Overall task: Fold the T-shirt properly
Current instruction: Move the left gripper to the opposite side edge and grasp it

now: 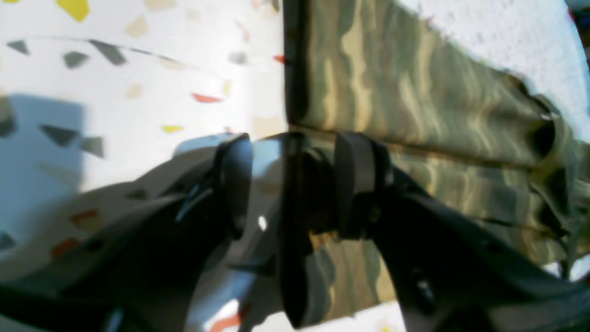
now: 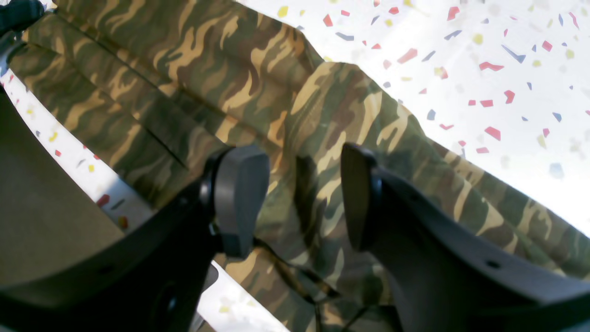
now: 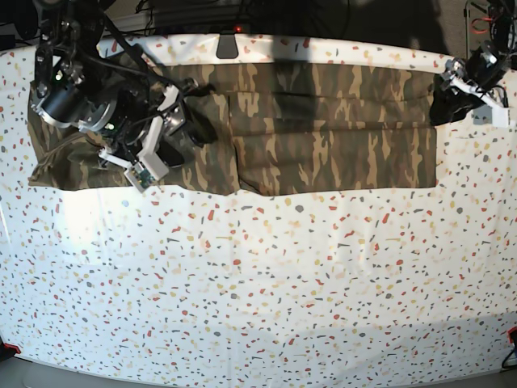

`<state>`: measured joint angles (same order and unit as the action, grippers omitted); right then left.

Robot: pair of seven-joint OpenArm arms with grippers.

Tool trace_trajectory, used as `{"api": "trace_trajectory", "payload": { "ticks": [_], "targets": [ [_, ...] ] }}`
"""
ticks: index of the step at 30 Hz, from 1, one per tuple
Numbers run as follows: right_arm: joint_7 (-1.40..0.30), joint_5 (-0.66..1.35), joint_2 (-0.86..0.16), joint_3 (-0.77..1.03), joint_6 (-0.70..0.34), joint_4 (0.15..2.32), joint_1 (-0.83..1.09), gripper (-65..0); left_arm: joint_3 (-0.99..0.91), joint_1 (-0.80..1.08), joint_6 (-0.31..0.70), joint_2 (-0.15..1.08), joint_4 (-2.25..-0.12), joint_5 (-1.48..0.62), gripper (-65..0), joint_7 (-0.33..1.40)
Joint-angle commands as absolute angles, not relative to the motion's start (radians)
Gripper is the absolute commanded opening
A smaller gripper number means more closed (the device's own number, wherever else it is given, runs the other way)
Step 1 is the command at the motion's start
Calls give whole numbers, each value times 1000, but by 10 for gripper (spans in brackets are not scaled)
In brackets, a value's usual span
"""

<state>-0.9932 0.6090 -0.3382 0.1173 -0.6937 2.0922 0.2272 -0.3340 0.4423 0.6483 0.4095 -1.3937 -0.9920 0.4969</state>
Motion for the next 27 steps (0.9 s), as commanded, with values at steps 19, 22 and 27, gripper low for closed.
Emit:
{"api": "trace_trajectory", "payload": {
  "ticks": [19, 22, 27],
  "targets": [
    [-970, 628, -346, 124, -698, 2108, 216, -348, -340, 347, 686, 233, -1402, -1023, -461, 518],
    [-970, 628, -346, 125, -698, 2108, 216, -349, -341, 347, 686, 233, -1402, -1022, -639, 467],
    [-970, 636, -346, 125, -698, 2108, 216, -349, -341, 346, 680, 234, -1402, -900, -650, 329]
  ]
}}
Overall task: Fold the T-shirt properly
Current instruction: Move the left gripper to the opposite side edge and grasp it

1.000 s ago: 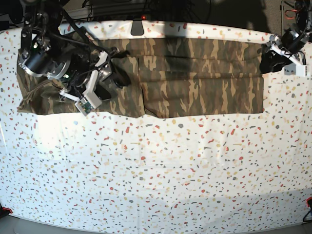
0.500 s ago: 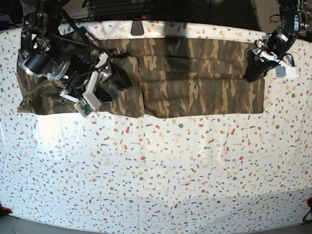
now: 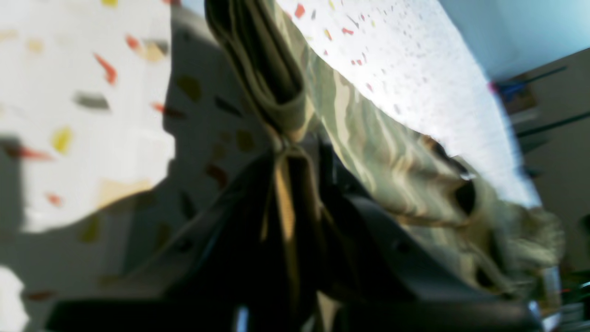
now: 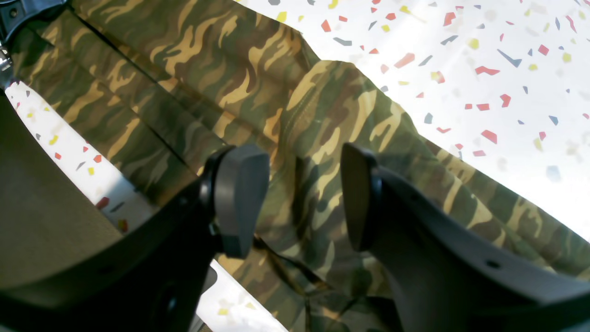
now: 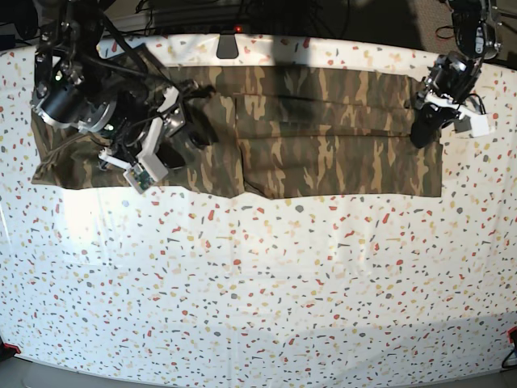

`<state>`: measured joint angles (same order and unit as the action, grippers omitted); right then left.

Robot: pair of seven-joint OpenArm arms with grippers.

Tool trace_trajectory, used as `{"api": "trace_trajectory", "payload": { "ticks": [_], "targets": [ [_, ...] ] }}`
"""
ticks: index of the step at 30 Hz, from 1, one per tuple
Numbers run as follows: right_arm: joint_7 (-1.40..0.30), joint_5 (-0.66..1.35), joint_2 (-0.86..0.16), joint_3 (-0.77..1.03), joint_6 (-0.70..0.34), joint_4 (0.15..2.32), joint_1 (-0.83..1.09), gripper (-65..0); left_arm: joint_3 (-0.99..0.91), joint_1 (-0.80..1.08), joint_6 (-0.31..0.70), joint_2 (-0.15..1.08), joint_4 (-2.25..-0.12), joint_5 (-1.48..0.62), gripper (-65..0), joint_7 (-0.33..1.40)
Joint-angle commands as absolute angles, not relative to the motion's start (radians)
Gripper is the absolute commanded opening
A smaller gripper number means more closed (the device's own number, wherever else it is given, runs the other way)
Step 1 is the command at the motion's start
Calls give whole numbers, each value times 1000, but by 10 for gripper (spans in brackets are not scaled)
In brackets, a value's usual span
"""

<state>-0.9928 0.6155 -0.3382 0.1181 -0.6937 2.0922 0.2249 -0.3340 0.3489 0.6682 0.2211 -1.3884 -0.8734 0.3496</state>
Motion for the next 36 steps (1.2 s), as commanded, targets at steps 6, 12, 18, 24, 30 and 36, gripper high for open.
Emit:
{"api": "trace_trajectory", "payload": {
  "ticks": [6, 12, 18, 24, 30, 36],
  "targets": [
    [-969, 763, -339, 124, -698, 2108, 216, -349, -342, 344, 540, 267, -1402, -761, -650, 282],
    [-969, 785, -261, 124, -698, 2108, 216, -349, -342, 343, 488, 397, -1402, -759, -650, 268],
    [-968, 675, -121, 124, -698, 2107, 216, -349, -342, 337, 480, 521, -1402, -758, -650, 273],
    [-969, 653, -63, 123, -698, 2107, 217, -349, -342, 330, 388, 640, -1402, -685, -650, 312],
    [-969, 608, -61, 123, -698, 2107, 219, -349, -342, 330, 388, 666, -1431, -686, -650, 429],
    [-955, 602, -61, 123, -698, 2107, 218, -349, -341, 336, 389, 543, -1600, -760, -650, 545]
  ]
}}
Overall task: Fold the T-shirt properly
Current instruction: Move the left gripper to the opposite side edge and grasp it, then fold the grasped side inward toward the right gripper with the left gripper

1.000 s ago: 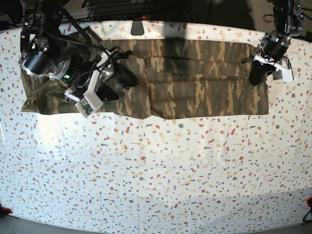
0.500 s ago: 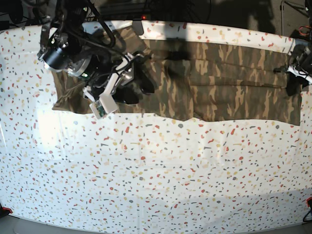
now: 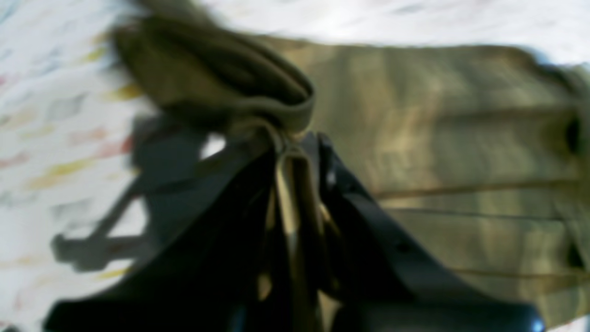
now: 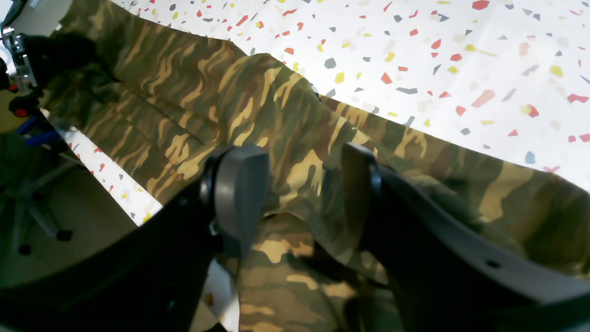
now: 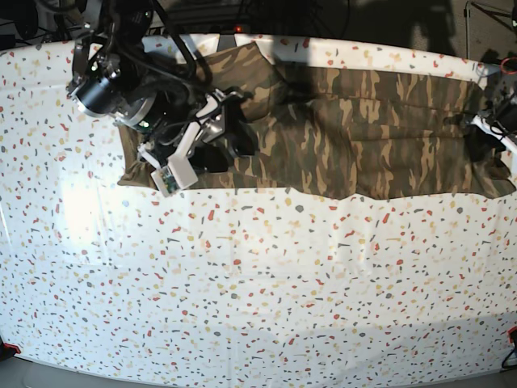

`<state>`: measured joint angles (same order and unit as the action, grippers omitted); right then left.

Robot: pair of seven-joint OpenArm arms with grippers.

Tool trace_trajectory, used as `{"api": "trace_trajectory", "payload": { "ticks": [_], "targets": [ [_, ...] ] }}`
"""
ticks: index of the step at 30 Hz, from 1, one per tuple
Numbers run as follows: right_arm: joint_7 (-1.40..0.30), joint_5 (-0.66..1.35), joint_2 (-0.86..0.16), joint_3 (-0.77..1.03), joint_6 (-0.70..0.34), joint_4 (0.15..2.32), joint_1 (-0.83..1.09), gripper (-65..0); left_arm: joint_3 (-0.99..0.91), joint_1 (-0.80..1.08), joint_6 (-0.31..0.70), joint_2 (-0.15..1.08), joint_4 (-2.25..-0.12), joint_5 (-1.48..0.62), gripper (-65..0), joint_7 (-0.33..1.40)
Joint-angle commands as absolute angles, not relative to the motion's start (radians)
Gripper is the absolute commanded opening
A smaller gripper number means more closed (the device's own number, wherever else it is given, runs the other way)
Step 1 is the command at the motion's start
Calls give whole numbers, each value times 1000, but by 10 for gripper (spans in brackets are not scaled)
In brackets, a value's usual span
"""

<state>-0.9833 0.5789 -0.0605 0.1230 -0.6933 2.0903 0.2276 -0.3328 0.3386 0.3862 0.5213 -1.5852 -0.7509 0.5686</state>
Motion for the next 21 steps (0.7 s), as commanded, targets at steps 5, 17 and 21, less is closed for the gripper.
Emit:
{"api": "trace_trajectory", "payload": {
  "ticks": [5, 17, 21],
  "targets": [
    [-954, 601, -70, 123, -698, 2107, 218, -349, -338, 389, 390, 405, -1765, -760, -650, 549],
    [-950, 605, -83, 123, -698, 2107, 216, -349, -130, 427, 396, 174, -1895, -722, -650, 509],
    [-950, 605, -83, 123, -698, 2107, 216, -349, -18, 426, 328, 161, -1895, -619, -650, 424]
  ]
}}
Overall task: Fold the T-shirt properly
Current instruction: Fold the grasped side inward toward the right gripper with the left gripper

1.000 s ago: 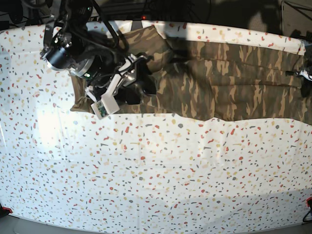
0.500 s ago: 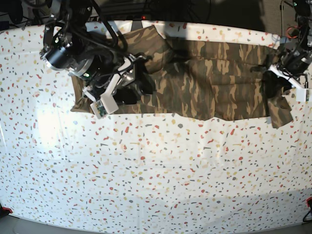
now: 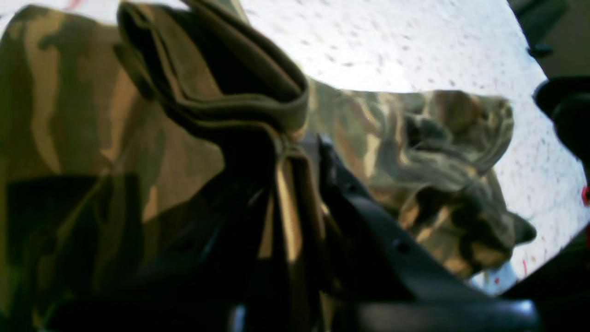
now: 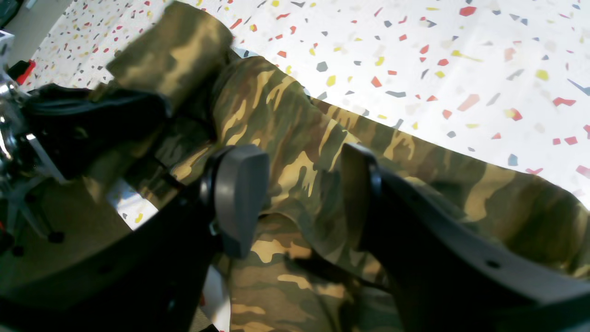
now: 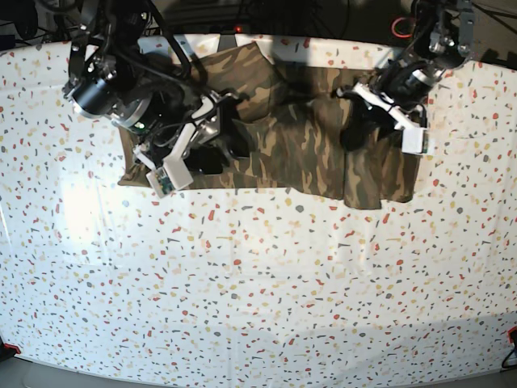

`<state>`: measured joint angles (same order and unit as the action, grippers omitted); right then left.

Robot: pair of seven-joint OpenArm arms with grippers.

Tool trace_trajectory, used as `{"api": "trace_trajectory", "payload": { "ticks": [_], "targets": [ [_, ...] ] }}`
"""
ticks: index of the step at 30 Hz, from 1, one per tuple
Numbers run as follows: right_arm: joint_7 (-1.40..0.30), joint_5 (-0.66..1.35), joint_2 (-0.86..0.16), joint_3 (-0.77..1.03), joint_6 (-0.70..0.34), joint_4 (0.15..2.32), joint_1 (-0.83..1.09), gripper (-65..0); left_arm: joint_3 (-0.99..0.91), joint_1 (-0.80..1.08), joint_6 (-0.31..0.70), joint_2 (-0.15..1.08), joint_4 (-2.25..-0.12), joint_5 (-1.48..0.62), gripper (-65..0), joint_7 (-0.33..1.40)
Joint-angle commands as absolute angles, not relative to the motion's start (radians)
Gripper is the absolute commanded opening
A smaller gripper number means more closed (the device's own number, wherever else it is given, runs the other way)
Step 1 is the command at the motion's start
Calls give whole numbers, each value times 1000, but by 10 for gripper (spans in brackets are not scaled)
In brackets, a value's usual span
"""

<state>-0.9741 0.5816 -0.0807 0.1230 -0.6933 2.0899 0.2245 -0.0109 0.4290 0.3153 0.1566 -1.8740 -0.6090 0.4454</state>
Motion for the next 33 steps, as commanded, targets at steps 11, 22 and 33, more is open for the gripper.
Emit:
{"api": "trace_trajectory", "payload": {
  "ticks": [11, 22, 33],
  "targets": [
    [-950, 605, -83, 123, -698, 2107, 216, -349, 162, 348, 220, 161, -1892, -487, -650, 453],
    [-950, 605, -83, 123, -698, 2107, 216, -349, 178, 314, 259, 162, -1892, -472, -343, 531],
    [-1028, 605, -161, 134, -687, 2107, 216, -349, 139, 280, 262, 170, -1892, -330, -343, 558]
  ]
}}
